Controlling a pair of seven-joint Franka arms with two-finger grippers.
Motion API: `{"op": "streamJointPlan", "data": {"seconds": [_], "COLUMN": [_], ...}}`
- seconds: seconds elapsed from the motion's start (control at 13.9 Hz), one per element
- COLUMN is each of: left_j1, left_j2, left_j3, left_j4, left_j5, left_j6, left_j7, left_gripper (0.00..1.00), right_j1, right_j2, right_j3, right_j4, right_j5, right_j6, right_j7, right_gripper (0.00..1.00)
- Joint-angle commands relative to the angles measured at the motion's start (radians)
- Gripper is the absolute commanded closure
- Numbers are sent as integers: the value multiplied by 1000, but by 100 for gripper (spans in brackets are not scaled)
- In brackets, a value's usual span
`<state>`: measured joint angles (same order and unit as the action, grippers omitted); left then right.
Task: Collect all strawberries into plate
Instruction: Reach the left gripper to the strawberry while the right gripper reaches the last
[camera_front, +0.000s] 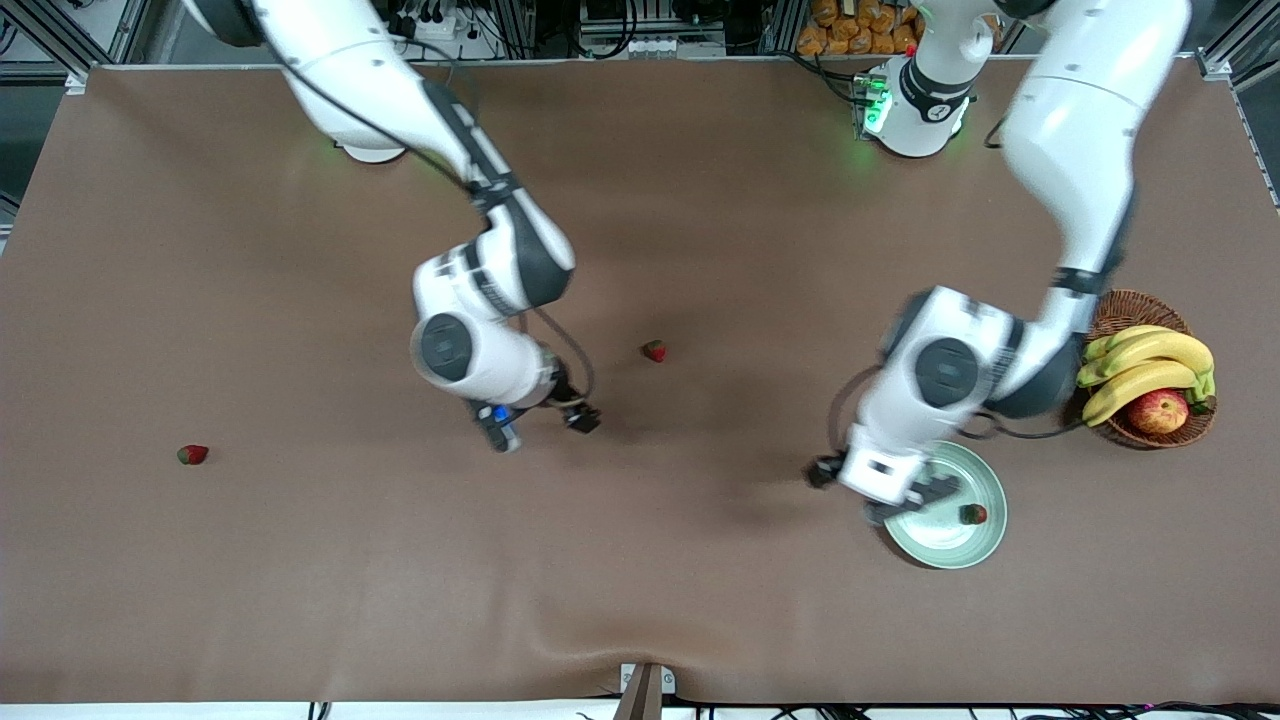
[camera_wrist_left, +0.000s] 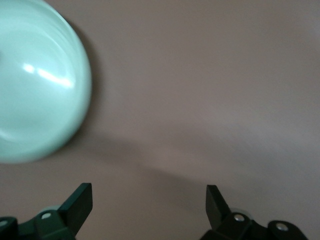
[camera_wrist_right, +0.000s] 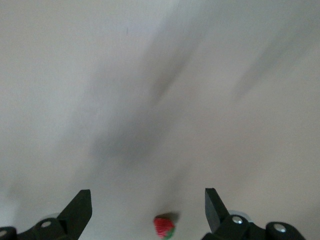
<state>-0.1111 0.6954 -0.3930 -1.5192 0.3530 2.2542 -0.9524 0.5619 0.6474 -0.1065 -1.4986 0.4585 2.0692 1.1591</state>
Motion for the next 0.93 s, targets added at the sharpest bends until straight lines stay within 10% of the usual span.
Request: {"op": "streamJointPlan", "data": {"seconds": [0.0,0.86], "left_j1": [-135,-345], "left_j2": [-16,65], "left_j3": [6,-24], "left_j4": [-33,-81], "left_j5": [24,-63], "left_j6": [-22,-27], "left_j7": [-158,-166], "left_gripper": [0,0], "right_j1": [-103,-480], "right_j2": [-66,-187], "right_j3": [14,14], "right_j4": [-21,-215], "right_j5": [3,-308], "right_j6": [-111,-218], "right_j7": [-154,-988], "right_gripper": [0,0]}}
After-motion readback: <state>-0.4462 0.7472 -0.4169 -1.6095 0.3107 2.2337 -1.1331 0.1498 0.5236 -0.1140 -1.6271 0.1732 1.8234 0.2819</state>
